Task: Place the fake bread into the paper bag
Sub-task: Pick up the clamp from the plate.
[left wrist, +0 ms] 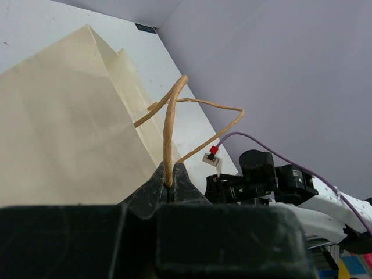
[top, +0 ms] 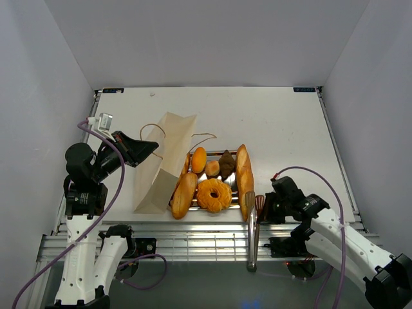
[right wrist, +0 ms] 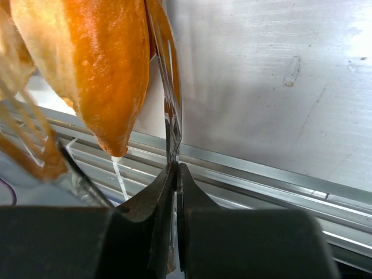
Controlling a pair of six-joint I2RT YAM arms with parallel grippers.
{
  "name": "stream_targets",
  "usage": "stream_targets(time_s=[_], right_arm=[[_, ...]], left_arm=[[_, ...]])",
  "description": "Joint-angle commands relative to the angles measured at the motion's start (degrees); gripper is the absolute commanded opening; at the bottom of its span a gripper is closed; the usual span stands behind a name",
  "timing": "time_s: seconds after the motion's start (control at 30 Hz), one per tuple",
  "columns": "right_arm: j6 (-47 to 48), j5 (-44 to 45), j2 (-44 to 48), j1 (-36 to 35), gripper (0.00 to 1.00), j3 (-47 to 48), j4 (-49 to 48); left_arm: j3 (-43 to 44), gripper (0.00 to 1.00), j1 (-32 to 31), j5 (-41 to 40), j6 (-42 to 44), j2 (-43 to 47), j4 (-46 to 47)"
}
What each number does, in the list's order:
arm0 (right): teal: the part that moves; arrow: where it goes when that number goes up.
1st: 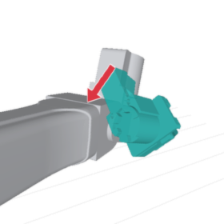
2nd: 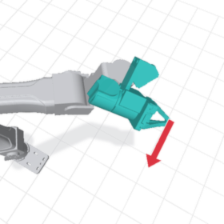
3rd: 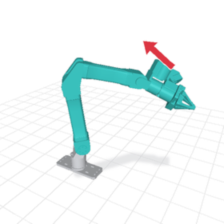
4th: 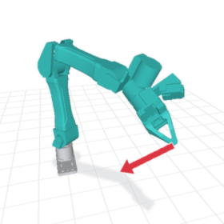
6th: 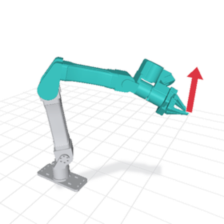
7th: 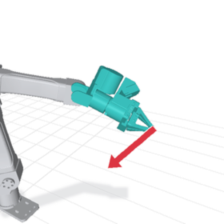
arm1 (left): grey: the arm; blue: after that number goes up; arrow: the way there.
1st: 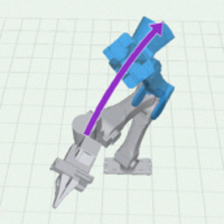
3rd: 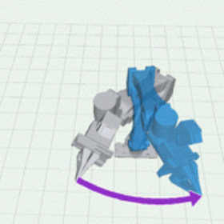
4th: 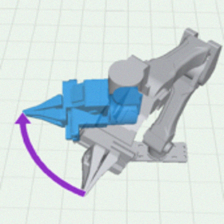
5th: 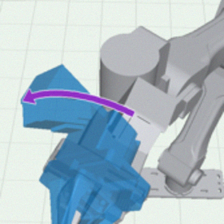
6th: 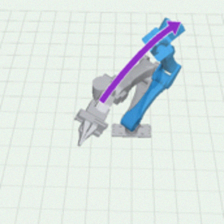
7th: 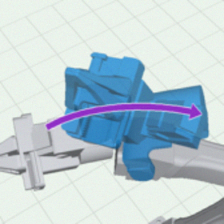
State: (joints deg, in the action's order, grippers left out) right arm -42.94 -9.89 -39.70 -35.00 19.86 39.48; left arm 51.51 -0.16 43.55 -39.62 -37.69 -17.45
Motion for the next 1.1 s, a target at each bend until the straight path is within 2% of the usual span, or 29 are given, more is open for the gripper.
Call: stream_targets(time_s=[0.0,0.3,0.47,0.67,0.87,1.07], right_arm=[[-0.3,1.98,1.99,-0.42,0.08,3.87,3.57],[-0.39,5.49,3.93,-0.33,0.08,10.19,9.91],[1.36,12.5,0.34,-0.33,0.08,14.5,10.7],[6.02,24.09,-12.4,-0.07,0.08,26.51,10.35],[14.89,33.16,-26.55,5.81,0.08,37.25,10.18],[22.98,34.85,-36.75,13.19,0.08,41.93,4.91]], left_arm=[[1.49,0.0,-0.01,0.83,-0.46,-0.1,1.19],[1.05,0.0,0.08,0.83,-0.99,0.08,1.72],[0.96,0.0,-0.01,1.01,-0.9,0.25,1.72],[1.75,0.0,-0.01,1.27,-0.73,0.16,1.11],[2.9,0.0,-0.01,1.01,-0.37,-0.36,0.67],[2.46,0.0,-0.01,0.4,-0.46,-0.54,1.37]])
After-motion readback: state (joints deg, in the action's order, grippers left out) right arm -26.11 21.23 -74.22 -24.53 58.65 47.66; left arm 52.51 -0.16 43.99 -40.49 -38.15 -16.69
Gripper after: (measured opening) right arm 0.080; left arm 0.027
